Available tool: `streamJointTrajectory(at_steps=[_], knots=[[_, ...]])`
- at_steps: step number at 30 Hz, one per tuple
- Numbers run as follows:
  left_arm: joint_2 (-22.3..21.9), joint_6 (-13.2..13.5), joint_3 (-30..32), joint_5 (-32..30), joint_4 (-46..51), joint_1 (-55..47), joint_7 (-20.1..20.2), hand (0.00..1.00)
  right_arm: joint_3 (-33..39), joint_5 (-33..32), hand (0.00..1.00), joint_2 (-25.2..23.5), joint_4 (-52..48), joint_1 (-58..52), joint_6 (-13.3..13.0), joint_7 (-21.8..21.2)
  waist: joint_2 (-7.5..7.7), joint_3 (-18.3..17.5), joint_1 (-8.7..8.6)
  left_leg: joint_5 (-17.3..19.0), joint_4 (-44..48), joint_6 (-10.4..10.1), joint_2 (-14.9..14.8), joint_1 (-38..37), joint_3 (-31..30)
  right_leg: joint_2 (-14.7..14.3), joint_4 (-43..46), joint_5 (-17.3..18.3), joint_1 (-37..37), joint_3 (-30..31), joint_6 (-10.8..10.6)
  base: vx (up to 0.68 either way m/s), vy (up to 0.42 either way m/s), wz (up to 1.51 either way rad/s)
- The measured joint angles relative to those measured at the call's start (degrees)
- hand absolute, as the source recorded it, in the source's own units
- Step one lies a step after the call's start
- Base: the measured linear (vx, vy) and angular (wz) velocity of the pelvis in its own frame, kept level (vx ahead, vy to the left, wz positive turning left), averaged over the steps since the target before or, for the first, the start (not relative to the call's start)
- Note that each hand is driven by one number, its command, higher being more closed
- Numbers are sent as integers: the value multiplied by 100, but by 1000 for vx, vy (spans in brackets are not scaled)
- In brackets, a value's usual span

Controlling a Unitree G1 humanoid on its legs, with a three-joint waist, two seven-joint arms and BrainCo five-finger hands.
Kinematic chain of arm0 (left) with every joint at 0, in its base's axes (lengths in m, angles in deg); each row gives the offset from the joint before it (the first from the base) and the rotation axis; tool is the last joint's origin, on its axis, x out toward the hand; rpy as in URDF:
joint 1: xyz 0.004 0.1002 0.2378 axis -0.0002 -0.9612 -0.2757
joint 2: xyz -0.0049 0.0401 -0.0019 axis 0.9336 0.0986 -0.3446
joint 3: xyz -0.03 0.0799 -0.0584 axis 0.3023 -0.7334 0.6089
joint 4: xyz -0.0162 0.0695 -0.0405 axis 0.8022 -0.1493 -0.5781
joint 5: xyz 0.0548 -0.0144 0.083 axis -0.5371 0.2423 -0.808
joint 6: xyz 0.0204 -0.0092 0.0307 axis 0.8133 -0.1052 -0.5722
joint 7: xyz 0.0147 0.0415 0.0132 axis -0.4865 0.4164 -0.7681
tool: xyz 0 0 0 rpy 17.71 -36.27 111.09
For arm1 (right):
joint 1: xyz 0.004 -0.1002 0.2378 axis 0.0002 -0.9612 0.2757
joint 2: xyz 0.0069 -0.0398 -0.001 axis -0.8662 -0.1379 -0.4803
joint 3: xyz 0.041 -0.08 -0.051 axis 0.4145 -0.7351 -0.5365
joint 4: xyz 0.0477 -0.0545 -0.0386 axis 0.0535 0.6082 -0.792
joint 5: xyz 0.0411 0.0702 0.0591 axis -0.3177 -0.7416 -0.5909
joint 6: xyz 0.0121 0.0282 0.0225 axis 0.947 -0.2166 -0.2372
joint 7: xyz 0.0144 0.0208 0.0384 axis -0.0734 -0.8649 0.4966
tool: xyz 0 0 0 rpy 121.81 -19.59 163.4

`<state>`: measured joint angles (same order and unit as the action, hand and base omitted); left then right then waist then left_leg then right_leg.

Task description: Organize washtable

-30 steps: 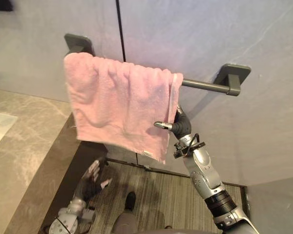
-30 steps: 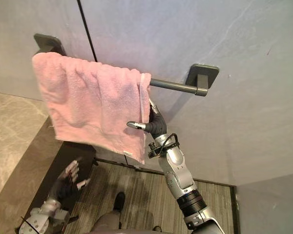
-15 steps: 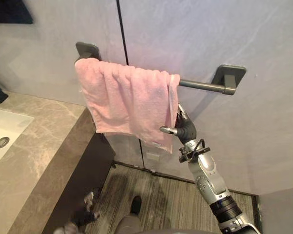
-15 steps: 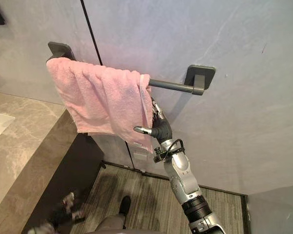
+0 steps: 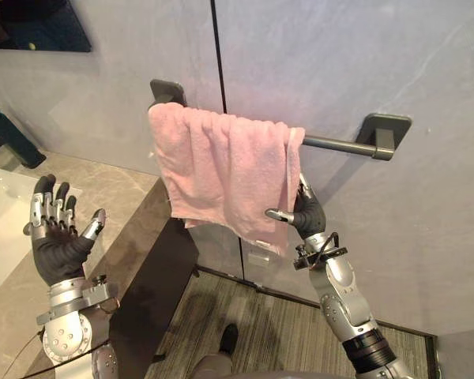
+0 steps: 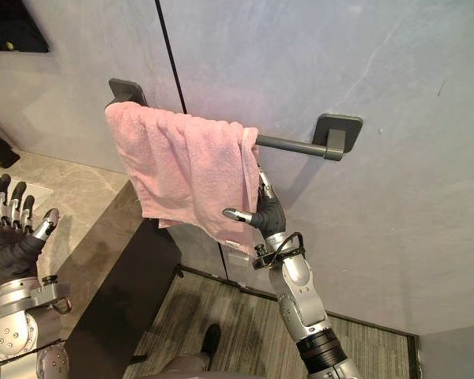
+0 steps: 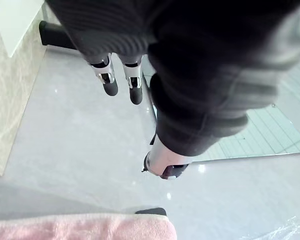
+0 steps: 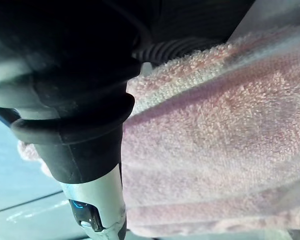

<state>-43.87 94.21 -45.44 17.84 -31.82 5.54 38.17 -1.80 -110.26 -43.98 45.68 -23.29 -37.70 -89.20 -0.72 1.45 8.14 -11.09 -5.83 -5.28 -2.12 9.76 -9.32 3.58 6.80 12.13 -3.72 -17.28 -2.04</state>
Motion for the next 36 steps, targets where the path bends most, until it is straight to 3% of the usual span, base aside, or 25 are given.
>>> streamJointTrajectory(at_steps=[3, 9, 15, 22, 24, 36], knots=[[16, -7, 36, -268, 0, 174, -251, 0, -18, -2, 0, -13, 2, 2, 46, -1, 1, 0, -44, 0, -1, 0, -3, 0, 32, 5, 11, 0, 13, 12, 0, -40, 6, -3], [306, -88, 76, -391, -121, 473, -279, 0, -132, -8, 0, -94, 58, 42, 112, -5, 4, -3, -112, 1, -2, 0, -76, 35, 278, 11, 106, -2, 218, 225, -1, -37, 4, -22], [590, -176, -190, -694, -825, 1138, -396, 0, -329, -9, 0, -96, 264, 115, 118, 14, 17, -11, -136, 0, -2, 0, -116, 90, 428, 6, 143, -12, 372, 364, 8, -13, -7, -13], [785, -325, -546, -694, -1332, 1517, -389, 0, -441, -11, 0, -110, 263, 320, 119, 58, 49, -22, -193, -3, 29, -1, -174, 184, 503, -34, 143, -49, 508, 476, 30, 8, -6, -7], [808, -334, -614, -695, -1481, 1604, -395, 0, -528, -13, 0, -111, 263, 320, 119, 92, 49, -22, -287, -6, 28, -6, -195, 184, 507, -54, 142, -53, 515, 487, 37, -35, -22, -4], [1020, -450, -970, -441, -2073, 2172, -384, 0, -678, -84, 0, -178, 261, 552, 117, 112, 83, -15, -321, -6, 27, -9, -264, 297, 652, -95, 143, -104, 705, 636, 60, -30, -3, -7]])
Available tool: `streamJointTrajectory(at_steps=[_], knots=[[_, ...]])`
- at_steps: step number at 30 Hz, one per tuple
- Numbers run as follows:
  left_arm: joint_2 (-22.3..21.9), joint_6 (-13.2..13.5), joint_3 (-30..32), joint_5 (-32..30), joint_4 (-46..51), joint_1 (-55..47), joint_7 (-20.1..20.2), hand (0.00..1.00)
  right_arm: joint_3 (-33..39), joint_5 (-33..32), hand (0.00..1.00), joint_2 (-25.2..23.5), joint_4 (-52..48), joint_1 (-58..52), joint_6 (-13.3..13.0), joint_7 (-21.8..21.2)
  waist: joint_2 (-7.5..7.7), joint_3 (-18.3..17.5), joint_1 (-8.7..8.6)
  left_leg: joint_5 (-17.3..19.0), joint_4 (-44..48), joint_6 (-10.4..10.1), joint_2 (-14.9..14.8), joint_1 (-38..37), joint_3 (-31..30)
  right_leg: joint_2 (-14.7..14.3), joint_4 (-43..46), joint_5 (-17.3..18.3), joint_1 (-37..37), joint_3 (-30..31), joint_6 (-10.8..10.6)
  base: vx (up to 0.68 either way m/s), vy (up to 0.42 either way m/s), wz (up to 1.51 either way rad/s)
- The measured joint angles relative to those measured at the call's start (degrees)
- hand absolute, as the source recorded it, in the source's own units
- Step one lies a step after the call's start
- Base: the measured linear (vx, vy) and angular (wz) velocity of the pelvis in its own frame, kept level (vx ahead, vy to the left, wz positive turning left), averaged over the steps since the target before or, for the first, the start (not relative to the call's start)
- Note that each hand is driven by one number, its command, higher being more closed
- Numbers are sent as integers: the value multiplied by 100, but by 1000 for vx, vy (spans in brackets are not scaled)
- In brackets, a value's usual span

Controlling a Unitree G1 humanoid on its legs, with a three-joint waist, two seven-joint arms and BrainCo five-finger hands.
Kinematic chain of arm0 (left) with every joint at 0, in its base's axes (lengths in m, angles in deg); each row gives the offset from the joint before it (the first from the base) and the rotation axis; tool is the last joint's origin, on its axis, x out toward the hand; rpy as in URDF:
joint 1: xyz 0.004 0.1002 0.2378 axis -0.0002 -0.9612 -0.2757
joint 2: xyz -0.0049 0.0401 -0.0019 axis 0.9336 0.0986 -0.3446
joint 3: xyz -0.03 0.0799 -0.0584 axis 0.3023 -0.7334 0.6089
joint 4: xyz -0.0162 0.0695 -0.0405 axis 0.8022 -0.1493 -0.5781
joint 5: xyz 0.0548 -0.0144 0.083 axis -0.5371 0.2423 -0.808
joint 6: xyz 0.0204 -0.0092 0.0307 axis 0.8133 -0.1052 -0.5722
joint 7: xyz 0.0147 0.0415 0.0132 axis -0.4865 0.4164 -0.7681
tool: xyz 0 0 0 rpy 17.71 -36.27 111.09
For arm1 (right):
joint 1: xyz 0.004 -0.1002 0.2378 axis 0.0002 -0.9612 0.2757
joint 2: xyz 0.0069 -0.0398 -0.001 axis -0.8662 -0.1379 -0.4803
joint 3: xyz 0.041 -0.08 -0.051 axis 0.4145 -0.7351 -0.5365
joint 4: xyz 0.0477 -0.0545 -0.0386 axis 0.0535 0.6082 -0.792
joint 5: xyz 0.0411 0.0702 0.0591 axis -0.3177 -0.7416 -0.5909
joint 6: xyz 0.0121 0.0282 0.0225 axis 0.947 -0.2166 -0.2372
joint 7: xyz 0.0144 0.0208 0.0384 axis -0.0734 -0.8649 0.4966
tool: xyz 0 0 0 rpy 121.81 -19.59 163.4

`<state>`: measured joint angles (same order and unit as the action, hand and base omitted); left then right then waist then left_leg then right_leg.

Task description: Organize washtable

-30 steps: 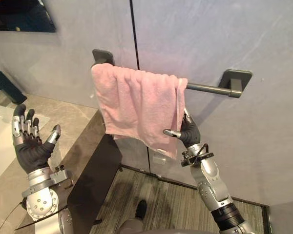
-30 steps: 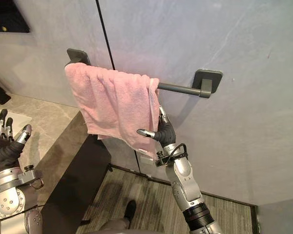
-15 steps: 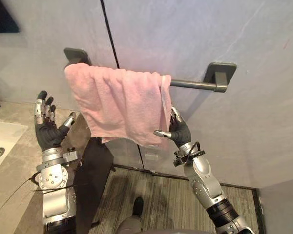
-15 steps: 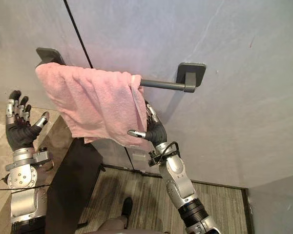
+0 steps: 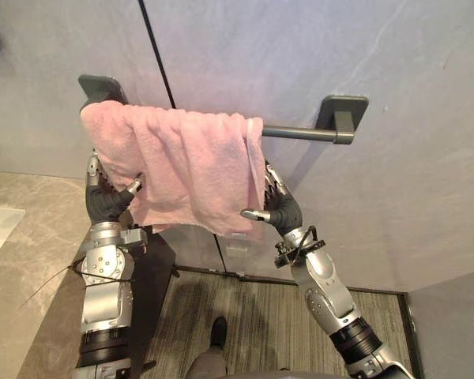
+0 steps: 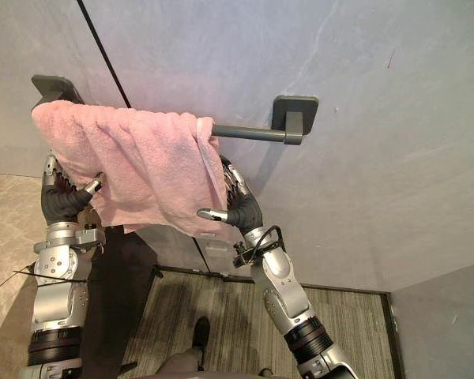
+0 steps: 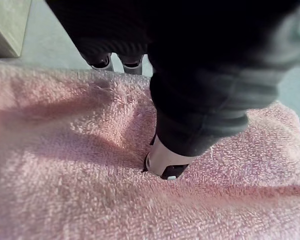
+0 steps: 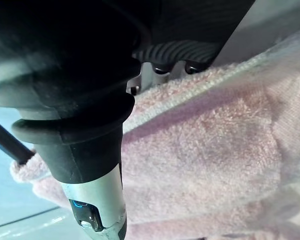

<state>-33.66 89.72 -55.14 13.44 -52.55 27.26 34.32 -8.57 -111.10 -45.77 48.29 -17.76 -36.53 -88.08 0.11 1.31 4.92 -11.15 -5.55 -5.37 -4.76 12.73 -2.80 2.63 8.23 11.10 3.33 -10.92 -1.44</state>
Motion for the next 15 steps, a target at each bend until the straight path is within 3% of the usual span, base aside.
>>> streamJointTrajectory(at_steps=[2, 3, 5, 6, 15], knots=[[0, 2, -35, 4, 0, 4, -3, 0, -12, -40, 0, -42, 0, 0, 0, 0, 0, 0, -21, 0, 0, 0, -1, 0, 5, -1, -2, 0, 1, 2, 0, 0, 0, 0], [1, 3, -36, 13, -9, 4, -16, 100, -21, -44, 0, -47, 0, 0, 0, 0, 0, 0, -45, -1, 0, -1, -7, 0, 5, -7, -2, 0, 0, 2, 0, 0, 0, 0], [6, 8, -35, 32, -47, 5, -23, 100, -55, -50, 0, -48, 0, 4, -1, 0, -1, 0, -81, -9, -1, -13, -18, 0, 10, -20, -2, -5, 0, 3, 8, -19, -7, 0], [16, 10, -36, 37, -118, 12, -27, 100, -85, -112, 100, -48, 0, 4, -2, -1, -1, 0, -84, -11, -1, -17, -30, 0, 23, -32, -5, -13, 1, 8, 21, -46, -12, -3], [19, 8, -44, 36, -211, 189, -129, 100, -223, -194, 100, -123, 2, 53, -4, -1, -1, 1, -96, -16, -30, -25, -70, 14, 122, -56, -41, -61, 51, 86, 27, -45, -5, -6]])
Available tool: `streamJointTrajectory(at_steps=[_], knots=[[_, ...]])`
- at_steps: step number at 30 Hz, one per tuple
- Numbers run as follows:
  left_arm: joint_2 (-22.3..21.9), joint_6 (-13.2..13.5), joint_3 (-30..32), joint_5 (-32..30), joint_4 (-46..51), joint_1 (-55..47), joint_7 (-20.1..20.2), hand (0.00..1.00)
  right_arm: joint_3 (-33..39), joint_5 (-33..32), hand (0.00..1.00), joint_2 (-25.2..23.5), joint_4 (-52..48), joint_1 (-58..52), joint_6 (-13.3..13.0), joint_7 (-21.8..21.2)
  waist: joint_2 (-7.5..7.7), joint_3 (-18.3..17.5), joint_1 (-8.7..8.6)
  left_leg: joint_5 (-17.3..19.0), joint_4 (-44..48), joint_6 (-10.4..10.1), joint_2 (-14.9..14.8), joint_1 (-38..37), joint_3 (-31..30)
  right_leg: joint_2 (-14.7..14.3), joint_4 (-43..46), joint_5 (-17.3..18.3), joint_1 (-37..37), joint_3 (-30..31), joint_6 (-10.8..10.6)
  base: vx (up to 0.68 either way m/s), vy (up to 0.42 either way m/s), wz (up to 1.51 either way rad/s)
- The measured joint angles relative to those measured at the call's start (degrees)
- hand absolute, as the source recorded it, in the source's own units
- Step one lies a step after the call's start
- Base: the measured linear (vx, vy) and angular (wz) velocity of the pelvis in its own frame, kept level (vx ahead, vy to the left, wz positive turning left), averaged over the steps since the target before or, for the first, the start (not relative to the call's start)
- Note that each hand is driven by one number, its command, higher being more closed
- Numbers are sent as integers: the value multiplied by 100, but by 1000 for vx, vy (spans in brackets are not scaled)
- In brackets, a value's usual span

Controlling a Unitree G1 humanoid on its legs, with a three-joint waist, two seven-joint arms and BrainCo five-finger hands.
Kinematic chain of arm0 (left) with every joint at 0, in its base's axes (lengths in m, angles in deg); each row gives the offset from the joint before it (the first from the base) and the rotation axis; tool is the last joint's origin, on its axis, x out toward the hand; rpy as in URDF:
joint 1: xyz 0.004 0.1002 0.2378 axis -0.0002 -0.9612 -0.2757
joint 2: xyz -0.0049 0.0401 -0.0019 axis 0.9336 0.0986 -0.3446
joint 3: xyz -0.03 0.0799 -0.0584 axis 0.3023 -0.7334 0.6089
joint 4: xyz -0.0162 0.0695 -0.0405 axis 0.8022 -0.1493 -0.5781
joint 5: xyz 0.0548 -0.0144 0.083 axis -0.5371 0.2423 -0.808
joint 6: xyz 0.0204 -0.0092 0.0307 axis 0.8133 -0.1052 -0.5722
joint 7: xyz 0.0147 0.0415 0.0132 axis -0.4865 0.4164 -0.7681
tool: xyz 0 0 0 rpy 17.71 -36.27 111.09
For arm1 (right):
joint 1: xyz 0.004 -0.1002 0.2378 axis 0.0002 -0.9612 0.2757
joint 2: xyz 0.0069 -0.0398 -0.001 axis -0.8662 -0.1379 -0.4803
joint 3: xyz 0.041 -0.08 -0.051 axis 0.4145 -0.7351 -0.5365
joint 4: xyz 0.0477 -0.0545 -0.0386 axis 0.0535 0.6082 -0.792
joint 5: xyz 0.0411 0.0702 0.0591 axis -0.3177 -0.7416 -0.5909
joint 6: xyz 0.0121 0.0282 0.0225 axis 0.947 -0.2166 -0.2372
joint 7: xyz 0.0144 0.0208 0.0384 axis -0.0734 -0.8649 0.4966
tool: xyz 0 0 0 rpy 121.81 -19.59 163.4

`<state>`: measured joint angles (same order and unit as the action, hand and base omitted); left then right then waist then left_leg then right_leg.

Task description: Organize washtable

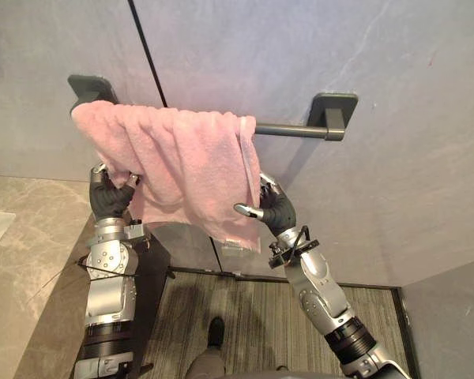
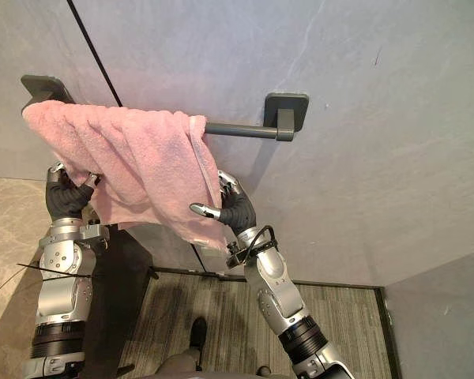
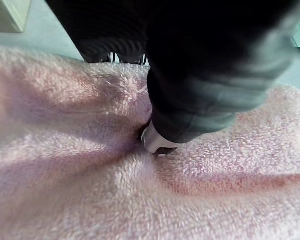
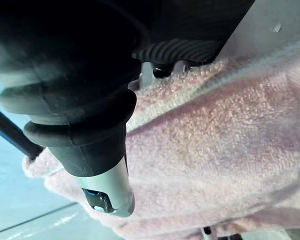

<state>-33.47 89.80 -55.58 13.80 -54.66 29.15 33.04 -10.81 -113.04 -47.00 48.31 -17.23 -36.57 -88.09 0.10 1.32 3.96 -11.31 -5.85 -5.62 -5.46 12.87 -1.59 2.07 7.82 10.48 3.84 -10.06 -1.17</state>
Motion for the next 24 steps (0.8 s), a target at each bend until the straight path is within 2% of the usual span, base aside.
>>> streamJointTrajectory(at_steps=[7, 14, 16, 24], knots=[[-43, 0, 13, -10, 0, -2, 0, 100, 35, 2, 100, -31, 100, 61, -4, 8, 0, 0, -1, -1, 24, 0, 0, -52, 15, 0, -22, -14, -60, 22, -3, -6, -4, -1], [-111, 16, 100, -46, 22, -128, 10, 100, 494, 18, 100, -29, 140, -76, -20, -20, 0, 0, -3, 0, -2, 0, -5, -74, 18, 1, -34, -24, -73, 27, -12, -44, -3, -1], [-162, 122, 127, -51, 162, -324, 31, 100, 640, 33, 100, -26, 16, -244, -34, -63, 0, 0, -4, 1, -2, 1, -2, -75, 34, 4, -83, -60, -79, 63, -27, -24, 2, -7], [-522, 244, 136, -75, 502, -659, 274, 100, 891, 53, 100, -90, -338, -763, -34, -381, 6, -4, -19, 21, -4, 14, -4, -150, 88, 5, -196, -95, -184, 86, -54, -13, -3, -2]])
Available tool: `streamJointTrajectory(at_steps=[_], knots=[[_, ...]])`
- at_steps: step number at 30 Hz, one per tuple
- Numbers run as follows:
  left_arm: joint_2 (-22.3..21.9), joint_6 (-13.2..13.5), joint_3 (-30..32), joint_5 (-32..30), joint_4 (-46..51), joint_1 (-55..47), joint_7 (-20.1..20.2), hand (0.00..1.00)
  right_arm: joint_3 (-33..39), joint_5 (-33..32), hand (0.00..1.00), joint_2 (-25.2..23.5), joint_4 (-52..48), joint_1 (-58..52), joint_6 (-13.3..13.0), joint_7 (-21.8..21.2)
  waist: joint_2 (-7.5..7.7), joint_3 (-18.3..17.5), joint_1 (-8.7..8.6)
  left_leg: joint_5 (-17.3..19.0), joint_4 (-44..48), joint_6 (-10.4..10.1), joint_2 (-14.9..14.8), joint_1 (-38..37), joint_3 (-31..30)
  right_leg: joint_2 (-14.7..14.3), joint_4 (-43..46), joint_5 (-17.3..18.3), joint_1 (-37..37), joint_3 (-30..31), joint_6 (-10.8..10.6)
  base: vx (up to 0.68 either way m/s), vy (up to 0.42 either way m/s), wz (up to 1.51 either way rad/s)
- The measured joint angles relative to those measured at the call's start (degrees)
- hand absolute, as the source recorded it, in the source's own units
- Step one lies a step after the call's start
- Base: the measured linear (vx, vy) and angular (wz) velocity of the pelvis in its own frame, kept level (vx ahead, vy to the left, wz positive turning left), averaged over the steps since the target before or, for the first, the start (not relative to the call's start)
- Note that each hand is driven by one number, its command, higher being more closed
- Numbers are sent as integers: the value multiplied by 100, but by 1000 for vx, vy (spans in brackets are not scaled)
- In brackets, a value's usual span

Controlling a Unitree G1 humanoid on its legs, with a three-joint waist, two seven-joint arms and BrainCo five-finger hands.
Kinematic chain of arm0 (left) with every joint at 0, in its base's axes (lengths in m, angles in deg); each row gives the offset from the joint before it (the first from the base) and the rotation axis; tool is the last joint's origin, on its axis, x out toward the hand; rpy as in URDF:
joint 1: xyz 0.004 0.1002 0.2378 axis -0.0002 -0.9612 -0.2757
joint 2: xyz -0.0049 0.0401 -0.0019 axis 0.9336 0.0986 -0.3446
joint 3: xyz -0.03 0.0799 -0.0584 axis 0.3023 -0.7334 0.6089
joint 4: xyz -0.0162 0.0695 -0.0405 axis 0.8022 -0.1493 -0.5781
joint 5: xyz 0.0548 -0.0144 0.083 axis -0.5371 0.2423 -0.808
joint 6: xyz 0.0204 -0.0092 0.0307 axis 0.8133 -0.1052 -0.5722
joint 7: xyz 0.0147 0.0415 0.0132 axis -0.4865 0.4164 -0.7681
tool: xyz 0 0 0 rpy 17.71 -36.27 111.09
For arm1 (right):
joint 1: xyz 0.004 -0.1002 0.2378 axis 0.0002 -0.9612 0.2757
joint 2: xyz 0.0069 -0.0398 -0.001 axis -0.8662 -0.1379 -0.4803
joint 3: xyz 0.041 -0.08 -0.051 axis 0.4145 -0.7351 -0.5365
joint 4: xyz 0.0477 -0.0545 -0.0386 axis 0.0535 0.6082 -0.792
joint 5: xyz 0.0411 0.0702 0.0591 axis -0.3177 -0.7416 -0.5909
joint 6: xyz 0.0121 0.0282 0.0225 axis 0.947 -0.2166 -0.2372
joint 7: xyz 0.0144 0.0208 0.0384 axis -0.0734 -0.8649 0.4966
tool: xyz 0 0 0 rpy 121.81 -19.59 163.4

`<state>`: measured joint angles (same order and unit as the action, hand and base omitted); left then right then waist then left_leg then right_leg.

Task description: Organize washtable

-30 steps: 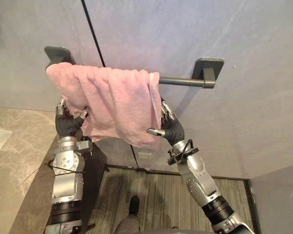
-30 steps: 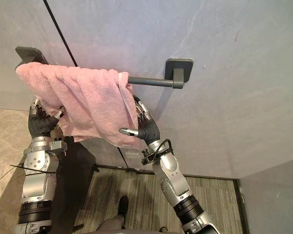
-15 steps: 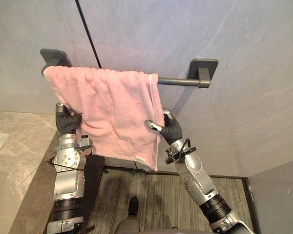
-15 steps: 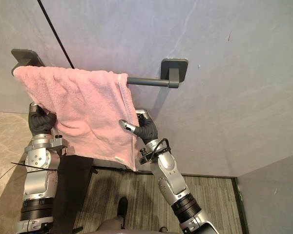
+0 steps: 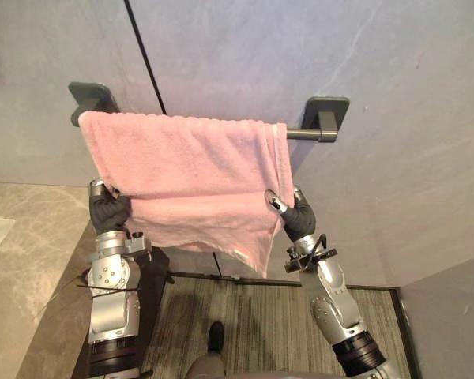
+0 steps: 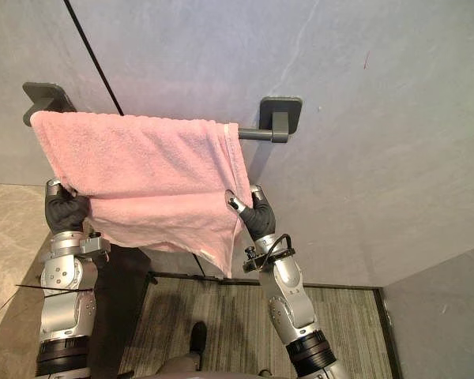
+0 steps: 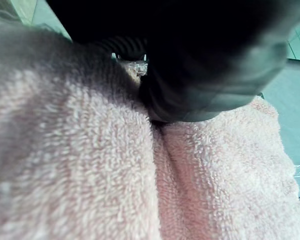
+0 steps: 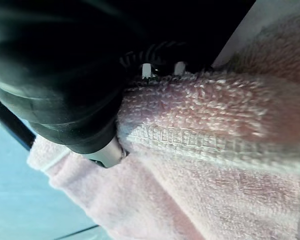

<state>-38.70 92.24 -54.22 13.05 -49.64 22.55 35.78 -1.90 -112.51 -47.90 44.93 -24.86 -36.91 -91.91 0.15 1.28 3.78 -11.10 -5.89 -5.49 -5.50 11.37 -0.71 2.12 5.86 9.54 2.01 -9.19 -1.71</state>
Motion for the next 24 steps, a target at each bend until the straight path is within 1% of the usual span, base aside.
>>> streamJointTrajectory(at_steps=[8, 12, 13, 15, 20, 24], knots=[[-245, 40, 61, -134, 84, -86, 12, 100, 110, 3, 100, -133, -168, -224, 21, -155, 40, -25, -3, 32, 1, 31, 15, -5, 168, 28, -123, -87, -6, 135, -46, 1, 3, -8], [-294, 43, 61, -158, 87, -148, 14, 100, 133, 18, 100, -181, -179, -302, 27, -159, 52, -33, -85, 32, 1, 32, 42, -25, 170, 57, -128, -89, -30, 131, -48, 0, 0, 0], [-293, 56, 62, -158, 101, -155, 14, 100, 134, 44, 100, -189, -179, -324, 35, -159, 56, -36, -135, 32, 0, 32, 46, -28, 167, 59, -137, -91, -42, 123, -52, -18, 5, 3], [-297, 75, 62, -163, 123, -189, 29, 100, 220, 229, 100, -229, -180, -359, 46, -167, 71, -45, -145, 48, -1, 53, 51, -57, 176, 68, -174, -95, -75, 126, -60, 0, 0, 0], [-379, 103, 63, -165, 207, -273, 128, 100, 299, 247, 100, -314, -227, -463, 80, -169, 109, -72, -142, 56, -1, 63, 62, -58, 188, 82, -182, -99, -76, 129, -67, -6, 2, -1], [-410, 104, 63, -210, 206, -273, 129, 100, 390, 447, 100, -341, -227, -466, 107, -168, 130, -86, -148, 56, -1, 63, 69, -58, 194, 89, -187, -102, -79, 130, -71, 0, 0, 0]])
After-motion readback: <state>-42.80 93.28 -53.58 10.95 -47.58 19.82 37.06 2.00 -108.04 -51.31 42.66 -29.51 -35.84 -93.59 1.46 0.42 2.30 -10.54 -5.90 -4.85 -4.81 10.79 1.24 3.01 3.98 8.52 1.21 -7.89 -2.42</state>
